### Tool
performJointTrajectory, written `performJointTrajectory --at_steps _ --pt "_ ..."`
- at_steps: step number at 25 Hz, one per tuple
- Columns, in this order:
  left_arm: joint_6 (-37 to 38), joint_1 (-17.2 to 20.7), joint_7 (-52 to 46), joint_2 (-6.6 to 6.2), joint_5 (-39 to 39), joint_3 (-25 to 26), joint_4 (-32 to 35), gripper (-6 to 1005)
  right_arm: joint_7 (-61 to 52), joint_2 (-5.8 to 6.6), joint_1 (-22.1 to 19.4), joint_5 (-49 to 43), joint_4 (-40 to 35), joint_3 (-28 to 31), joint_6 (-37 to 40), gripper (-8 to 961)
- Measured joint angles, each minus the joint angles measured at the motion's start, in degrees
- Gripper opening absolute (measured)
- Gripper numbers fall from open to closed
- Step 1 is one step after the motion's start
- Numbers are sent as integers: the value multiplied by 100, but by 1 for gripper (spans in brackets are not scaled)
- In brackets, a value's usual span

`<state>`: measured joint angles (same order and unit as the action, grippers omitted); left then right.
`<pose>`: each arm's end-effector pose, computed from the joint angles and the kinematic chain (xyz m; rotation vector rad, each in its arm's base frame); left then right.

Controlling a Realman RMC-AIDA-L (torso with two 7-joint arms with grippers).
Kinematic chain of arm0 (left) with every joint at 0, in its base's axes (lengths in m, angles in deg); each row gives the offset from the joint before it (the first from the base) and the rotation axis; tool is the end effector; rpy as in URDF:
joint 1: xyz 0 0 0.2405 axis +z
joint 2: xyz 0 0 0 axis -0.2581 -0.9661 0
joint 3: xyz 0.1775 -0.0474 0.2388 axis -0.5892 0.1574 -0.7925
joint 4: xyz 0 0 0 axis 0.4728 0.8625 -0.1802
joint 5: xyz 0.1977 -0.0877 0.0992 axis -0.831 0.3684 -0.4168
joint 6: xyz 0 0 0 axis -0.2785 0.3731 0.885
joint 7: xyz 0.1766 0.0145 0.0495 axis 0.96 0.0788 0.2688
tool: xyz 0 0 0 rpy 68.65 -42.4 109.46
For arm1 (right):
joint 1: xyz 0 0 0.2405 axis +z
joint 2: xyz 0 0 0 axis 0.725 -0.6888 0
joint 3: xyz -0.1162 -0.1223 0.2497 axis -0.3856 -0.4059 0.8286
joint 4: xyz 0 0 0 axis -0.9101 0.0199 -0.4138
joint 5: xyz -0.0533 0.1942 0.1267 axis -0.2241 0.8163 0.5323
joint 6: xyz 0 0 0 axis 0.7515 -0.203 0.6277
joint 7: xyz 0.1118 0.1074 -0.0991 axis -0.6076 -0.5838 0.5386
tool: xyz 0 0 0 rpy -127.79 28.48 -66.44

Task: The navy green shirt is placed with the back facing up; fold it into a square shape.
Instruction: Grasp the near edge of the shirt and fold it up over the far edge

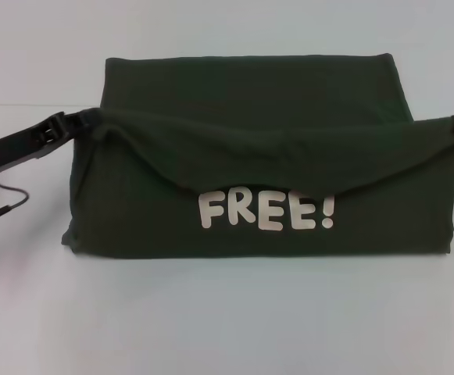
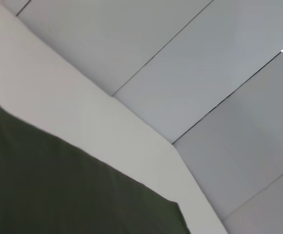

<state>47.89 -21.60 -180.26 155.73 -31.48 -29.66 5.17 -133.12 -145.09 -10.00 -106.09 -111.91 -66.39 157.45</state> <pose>-0.3314 0.4566 0.0065 -1.9803 -1.4713 -1.0329 0.3679 0.4723 0.0522 -1.8628 1.6221 0.8217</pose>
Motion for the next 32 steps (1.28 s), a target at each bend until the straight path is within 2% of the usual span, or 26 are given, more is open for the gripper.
performJointTrajectory --at_steps 6,10,21,23,29,32 --pt "-788 -216 258 213 9 -278 -3 43 326 -226 242 11 91 -361 -892 13" --pt "-1265 -296 379 306 12 -348 -17 44 369 -327 315 14 129 -647 -1449 19" --pt "-1894 -464 696 366 187 -420 -240 51 415 -429 396 15 148 -751 -1955 42" --pt "-2032 -475 765 393 213 -422 -290 53 482 -469 407 15 153 -785 -2029 46" --pt "-2690 -496 913 577 261 -425 -371 59 943 -654 479 15 246 -810 -2439 58" --pt "-2898 -546 1240 589 350 -436 -550 62 1055 -701 517 15 350 -892 -2684 65"
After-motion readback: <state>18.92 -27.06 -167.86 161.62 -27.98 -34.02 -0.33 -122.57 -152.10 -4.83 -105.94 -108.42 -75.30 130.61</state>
